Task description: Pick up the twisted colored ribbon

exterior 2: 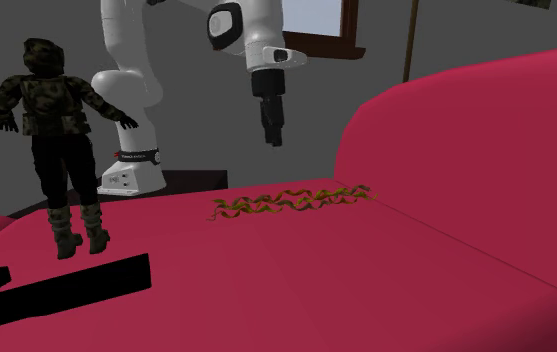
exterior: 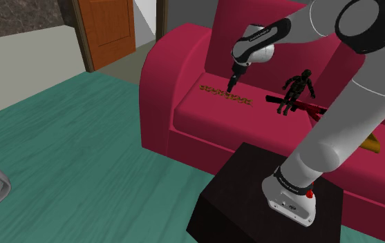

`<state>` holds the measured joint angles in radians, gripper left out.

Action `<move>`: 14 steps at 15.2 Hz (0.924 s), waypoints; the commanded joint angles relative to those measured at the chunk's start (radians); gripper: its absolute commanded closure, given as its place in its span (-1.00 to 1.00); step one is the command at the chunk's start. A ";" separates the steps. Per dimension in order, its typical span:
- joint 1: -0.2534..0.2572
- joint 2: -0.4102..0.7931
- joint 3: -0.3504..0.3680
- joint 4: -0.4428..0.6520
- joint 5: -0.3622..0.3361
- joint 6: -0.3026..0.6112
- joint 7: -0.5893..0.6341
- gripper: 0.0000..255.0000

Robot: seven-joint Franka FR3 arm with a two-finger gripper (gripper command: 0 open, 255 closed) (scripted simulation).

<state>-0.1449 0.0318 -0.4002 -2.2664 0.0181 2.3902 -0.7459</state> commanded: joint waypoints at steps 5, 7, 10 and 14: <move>-0.070 0.232 -0.006 0.150 0.139 0.061 -0.167 -1.00; -0.103 0.309 0.006 0.212 0.179 0.069 -0.212 -1.00; -0.131 0.372 0.020 0.258 0.209 0.082 -0.243 -1.00; -0.142 0.410 0.035 0.254 0.232 0.122 -0.259 -1.00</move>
<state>-0.2846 0.4330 -0.3684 -2.0118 0.2447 2.5034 -1.0011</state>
